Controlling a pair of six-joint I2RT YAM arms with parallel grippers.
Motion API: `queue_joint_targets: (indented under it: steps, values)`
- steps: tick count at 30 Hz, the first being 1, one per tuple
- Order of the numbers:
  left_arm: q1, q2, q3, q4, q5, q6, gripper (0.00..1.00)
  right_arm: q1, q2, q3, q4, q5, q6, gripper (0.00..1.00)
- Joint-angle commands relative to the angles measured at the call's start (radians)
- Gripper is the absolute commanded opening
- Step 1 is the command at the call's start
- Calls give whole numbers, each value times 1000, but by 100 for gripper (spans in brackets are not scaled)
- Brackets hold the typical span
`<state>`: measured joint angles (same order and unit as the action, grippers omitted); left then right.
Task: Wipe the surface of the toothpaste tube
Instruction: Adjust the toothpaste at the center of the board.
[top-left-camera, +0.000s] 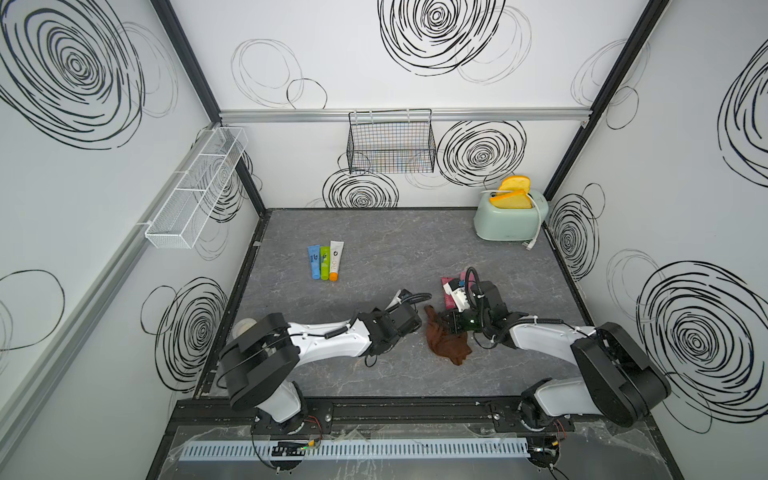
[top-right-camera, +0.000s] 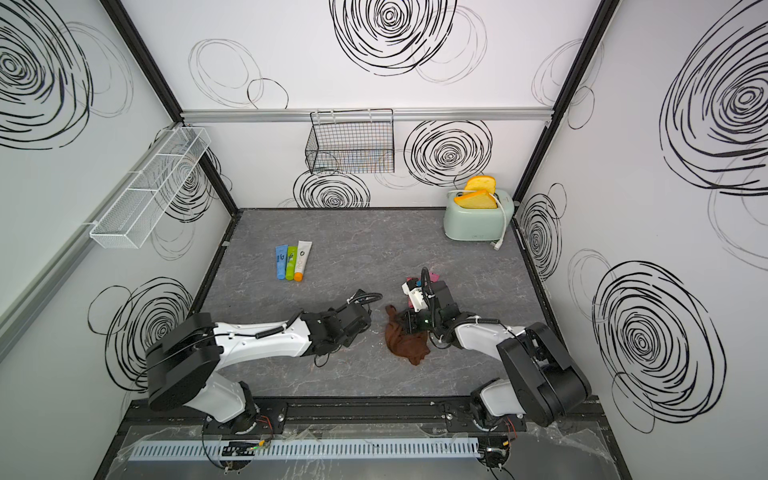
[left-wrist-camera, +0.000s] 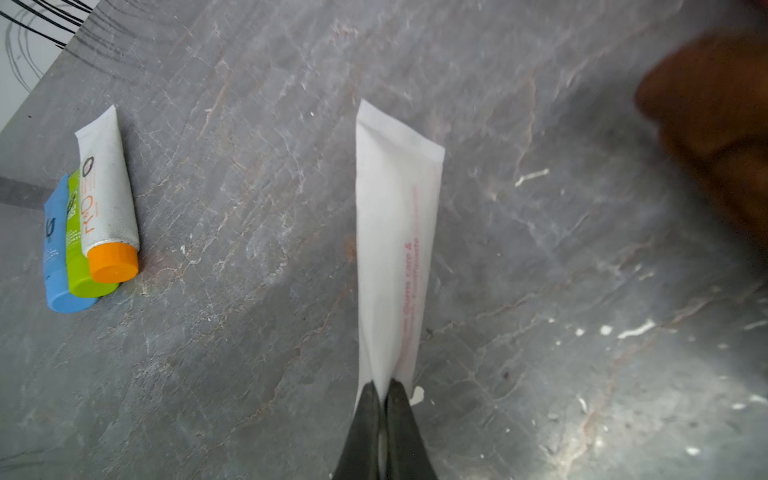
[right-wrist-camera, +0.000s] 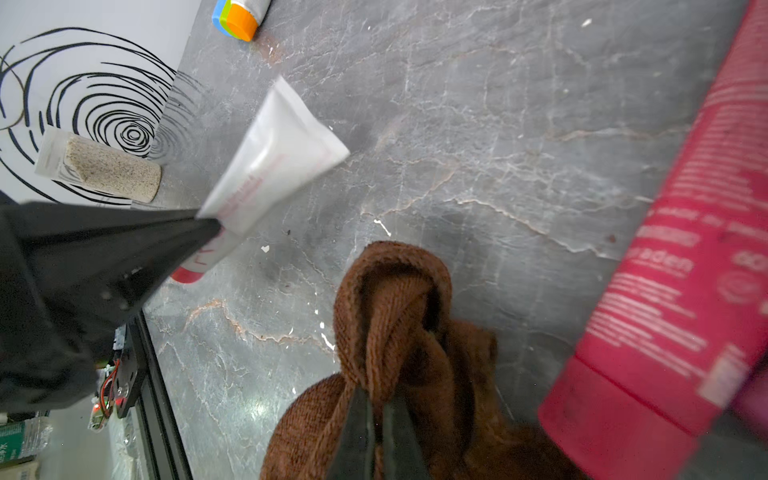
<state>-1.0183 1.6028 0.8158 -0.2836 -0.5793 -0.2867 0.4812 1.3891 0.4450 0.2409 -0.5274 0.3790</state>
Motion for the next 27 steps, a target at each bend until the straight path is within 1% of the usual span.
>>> queue_joint_targets:
  steps: [1, 4, 5, 7, 10, 14, 17, 19, 20, 21, 23, 25, 27]
  values:
    - [-54, 51, 60, 0, -110, 21, 0, -21, -4, -9, 27, -34, 9, 0]
    - [-86, 116, 88, -34, -117, 7, 2, -38, -1, -12, 26, -45, 6, 0]
    - [-99, 136, 96, -42, -119, 4, 8, -41, -1, -12, 26, -49, 6, 0]
    - [-124, 163, 110, -55, -130, -2, 16, -44, -2, -12, 25, -54, 6, 0]
    - [-163, 180, 132, -83, -143, -19, 34, -47, -4, -12, 23, -54, 5, 0]
    - [-193, 138, 141, -110, -139, -60, 55, -47, -1, -12, 28, -63, 8, 0]
    - [-185, 45, 115, -104, -118, -77, 64, -47, -2, -11, 27, -64, 8, 0]
    - [-157, -40, 77, -70, -64, -69, 72, -49, -5, -12, 28, -62, 8, 0]
    - [-128, -91, 46, -39, -15, -65, 79, -49, -5, -12, 29, -61, 8, 0]
    - [-99, -129, 13, -4, 45, -58, 83, -50, -5, -12, 27, -62, 8, 0]
    - [-20, -212, -73, 92, 214, -52, 89, -54, -7, -13, 29, -63, 9, 0]
    - [30, -268, -143, 165, 342, -55, 91, -56, -11, -15, 31, -66, 9, 0]
    - [50, -292, -187, 201, 407, -68, 91, -63, -15, -16, 33, -69, 10, 0]
